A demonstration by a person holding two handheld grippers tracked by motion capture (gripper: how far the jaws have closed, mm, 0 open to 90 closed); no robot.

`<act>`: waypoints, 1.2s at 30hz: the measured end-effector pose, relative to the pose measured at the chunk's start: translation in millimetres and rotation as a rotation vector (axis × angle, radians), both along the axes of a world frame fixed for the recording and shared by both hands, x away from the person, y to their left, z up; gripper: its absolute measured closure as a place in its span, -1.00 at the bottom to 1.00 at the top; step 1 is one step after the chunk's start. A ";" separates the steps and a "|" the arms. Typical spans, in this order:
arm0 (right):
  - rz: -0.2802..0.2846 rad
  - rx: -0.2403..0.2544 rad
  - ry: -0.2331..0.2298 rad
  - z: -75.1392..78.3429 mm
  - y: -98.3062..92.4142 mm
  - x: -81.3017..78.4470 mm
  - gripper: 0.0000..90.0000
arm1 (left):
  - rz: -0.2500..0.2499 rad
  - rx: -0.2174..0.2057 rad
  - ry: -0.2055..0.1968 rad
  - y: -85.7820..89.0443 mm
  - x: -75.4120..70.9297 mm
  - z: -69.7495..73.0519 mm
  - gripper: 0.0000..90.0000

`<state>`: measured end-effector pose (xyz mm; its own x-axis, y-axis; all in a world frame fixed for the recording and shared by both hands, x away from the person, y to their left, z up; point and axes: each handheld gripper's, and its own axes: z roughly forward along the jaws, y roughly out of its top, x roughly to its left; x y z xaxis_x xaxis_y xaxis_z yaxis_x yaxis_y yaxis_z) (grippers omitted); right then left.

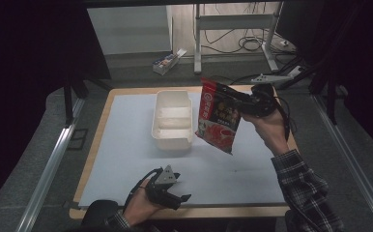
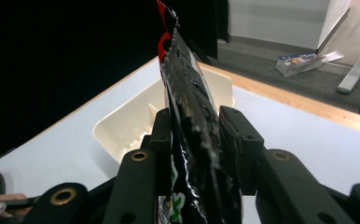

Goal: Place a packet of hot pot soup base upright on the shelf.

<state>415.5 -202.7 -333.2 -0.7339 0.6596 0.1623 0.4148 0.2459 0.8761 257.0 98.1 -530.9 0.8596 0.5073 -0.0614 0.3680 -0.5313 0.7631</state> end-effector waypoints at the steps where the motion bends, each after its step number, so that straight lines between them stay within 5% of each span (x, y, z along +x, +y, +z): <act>1: -0.002 0.003 -0.003 1.2 0.3 2.0 0.51 | 0.004 0.002 0.004 0.5 0.5 0.2 -0.66; 14: -0.017 0.026 -0.019 13.4 10.2 23.2 0.51 | 0.030 -0.033 0.009 6.3 2.4 2.6 -0.84; 25: -0.023 0.034 -0.027 16.3 26.4 41.9 0.51 | 0.066 -0.006 -0.062 8.3 1.5 2.2 -0.94; 36: -0.016 0.051 -0.031 16.7 47.5 60.6 0.51 | 0.105 0.009 -0.078 11.1 1.9 4.8 -0.89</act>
<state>476.0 -155.2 -316.5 -0.7282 0.6630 0.1736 0.3913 0.1942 0.8996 258.9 109.2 -526.1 0.8037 0.5950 0.0088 0.3616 -0.5001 0.7869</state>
